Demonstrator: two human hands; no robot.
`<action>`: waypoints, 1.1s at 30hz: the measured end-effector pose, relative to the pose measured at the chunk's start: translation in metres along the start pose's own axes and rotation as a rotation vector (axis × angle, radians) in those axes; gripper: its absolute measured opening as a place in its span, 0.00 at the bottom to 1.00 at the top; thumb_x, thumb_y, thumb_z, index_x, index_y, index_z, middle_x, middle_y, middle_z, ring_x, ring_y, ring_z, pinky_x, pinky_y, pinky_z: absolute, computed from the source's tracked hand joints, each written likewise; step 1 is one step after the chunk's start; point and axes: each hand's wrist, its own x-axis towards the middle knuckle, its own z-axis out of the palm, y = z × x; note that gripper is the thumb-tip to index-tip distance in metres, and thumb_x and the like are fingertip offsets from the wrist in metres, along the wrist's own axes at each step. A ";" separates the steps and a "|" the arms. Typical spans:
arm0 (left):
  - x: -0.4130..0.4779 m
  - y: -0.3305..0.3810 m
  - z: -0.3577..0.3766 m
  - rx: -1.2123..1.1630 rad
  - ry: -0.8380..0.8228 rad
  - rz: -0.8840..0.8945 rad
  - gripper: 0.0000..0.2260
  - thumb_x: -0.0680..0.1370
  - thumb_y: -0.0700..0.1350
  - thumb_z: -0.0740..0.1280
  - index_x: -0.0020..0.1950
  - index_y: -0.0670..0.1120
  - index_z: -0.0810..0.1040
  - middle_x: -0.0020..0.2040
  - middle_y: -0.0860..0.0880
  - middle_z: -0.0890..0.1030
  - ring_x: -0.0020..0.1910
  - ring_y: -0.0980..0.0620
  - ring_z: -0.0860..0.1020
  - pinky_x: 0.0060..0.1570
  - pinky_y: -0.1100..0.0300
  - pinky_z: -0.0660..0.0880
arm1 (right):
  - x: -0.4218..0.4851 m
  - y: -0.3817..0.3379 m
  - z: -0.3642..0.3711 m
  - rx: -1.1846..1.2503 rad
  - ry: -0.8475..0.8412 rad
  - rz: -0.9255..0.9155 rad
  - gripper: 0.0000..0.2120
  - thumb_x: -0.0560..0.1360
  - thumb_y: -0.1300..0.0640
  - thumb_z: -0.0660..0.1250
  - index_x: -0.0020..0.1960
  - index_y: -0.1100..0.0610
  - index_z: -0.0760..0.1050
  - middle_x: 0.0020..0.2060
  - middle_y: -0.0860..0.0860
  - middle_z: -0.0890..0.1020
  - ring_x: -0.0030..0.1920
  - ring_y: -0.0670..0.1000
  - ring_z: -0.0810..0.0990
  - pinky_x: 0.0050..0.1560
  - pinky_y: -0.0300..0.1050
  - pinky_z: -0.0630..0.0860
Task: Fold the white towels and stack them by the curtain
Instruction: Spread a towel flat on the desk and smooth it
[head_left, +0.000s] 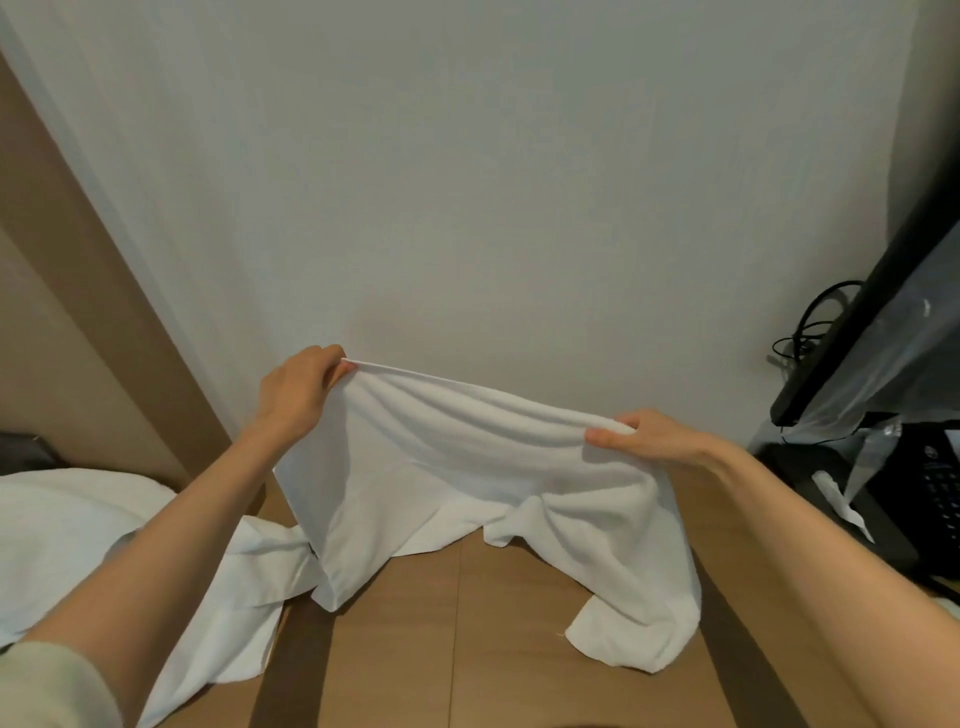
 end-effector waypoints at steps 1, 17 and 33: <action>0.003 0.000 0.000 0.006 -0.003 -0.001 0.13 0.82 0.50 0.56 0.42 0.46 0.70 0.39 0.47 0.72 0.41 0.44 0.73 0.37 0.54 0.65 | 0.000 0.002 0.003 0.071 -0.073 0.037 0.22 0.61 0.32 0.70 0.42 0.49 0.79 0.35 0.43 0.83 0.34 0.42 0.82 0.32 0.31 0.73; 0.062 0.030 -0.060 0.134 0.398 0.227 0.05 0.80 0.40 0.62 0.53 0.41 0.74 0.45 0.39 0.70 0.44 0.39 0.70 0.43 0.51 0.59 | -0.002 -0.048 -0.074 -0.489 0.802 -0.240 0.08 0.67 0.65 0.65 0.37 0.54 0.69 0.34 0.53 0.76 0.44 0.62 0.77 0.41 0.47 0.61; -0.155 0.026 0.061 -0.091 -0.129 0.211 0.25 0.79 0.55 0.51 0.43 0.47 0.86 0.36 0.52 0.76 0.34 0.53 0.72 0.38 0.59 0.68 | -0.051 0.109 0.061 -0.740 0.148 0.113 0.16 0.74 0.52 0.63 0.61 0.50 0.73 0.60 0.51 0.78 0.60 0.55 0.74 0.58 0.47 0.64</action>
